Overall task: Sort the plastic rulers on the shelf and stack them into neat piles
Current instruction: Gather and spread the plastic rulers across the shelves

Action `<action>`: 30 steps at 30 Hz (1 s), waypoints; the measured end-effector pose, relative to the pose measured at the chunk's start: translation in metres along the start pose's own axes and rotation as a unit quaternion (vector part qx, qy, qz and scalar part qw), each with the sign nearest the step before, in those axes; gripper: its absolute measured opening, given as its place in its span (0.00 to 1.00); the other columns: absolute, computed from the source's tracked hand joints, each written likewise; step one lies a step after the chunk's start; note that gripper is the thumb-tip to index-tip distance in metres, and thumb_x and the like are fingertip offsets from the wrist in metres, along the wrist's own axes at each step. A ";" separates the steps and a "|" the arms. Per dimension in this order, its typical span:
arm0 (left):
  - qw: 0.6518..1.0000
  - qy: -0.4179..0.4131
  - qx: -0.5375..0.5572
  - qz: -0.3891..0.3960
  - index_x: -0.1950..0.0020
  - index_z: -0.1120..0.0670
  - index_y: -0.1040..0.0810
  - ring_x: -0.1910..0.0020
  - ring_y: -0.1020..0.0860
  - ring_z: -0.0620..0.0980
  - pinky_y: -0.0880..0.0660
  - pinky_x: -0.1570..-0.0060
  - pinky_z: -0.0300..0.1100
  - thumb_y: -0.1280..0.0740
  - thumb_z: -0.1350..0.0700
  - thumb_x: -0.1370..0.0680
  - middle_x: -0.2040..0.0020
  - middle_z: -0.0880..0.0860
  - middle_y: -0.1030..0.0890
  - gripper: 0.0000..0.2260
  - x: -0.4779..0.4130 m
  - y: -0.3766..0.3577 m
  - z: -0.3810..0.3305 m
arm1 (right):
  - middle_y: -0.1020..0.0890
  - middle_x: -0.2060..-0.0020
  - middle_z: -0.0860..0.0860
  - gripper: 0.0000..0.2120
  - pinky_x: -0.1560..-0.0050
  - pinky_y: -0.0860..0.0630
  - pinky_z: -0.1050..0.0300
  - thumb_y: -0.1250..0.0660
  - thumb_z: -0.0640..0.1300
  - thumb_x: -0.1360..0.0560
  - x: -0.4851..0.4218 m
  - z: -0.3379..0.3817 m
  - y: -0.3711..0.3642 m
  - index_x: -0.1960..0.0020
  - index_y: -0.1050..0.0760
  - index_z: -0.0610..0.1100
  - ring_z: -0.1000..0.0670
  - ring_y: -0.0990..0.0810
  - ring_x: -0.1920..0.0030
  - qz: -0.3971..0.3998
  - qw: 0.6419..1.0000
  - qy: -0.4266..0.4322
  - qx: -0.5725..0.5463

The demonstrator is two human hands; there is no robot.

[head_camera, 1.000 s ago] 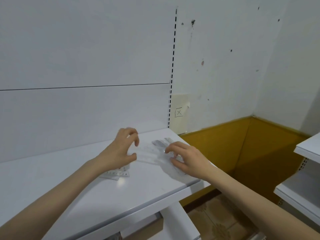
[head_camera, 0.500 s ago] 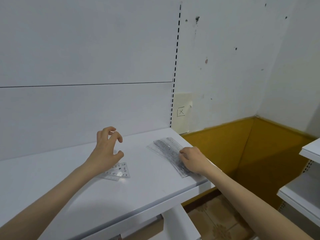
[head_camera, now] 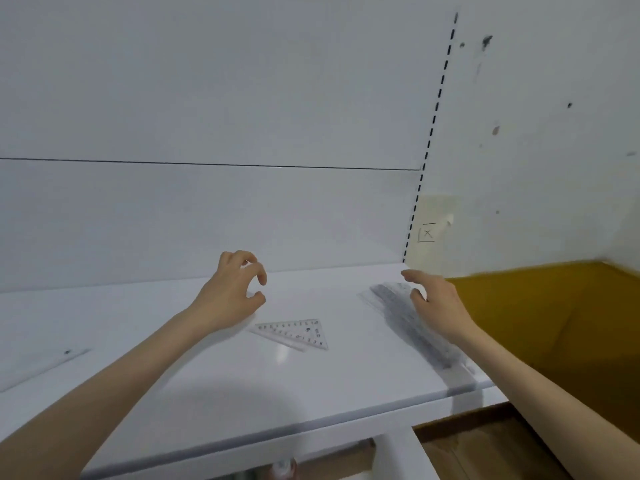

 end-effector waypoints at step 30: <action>0.911 0.390 -0.100 -0.091 0.51 0.52 0.20 0.47 0.26 0.45 0.27 0.42 0.44 0.32 0.54 0.24 0.47 0.49 0.21 0.04 0.420 0.357 0.462 | 0.27 0.32 0.47 0.29 0.33 0.36 0.53 0.36 0.59 0.24 0.127 0.707 -0.391 0.29 0.32 0.45 0.45 0.34 0.30 0.266 0.875 0.405 -0.023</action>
Point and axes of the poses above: each hand's wrist, its own x-axis away from the middle knuckle, its own y-axis out of the back of the hand, z = x × y, the point moved 9 cm from there along -x, towards the middle knuckle
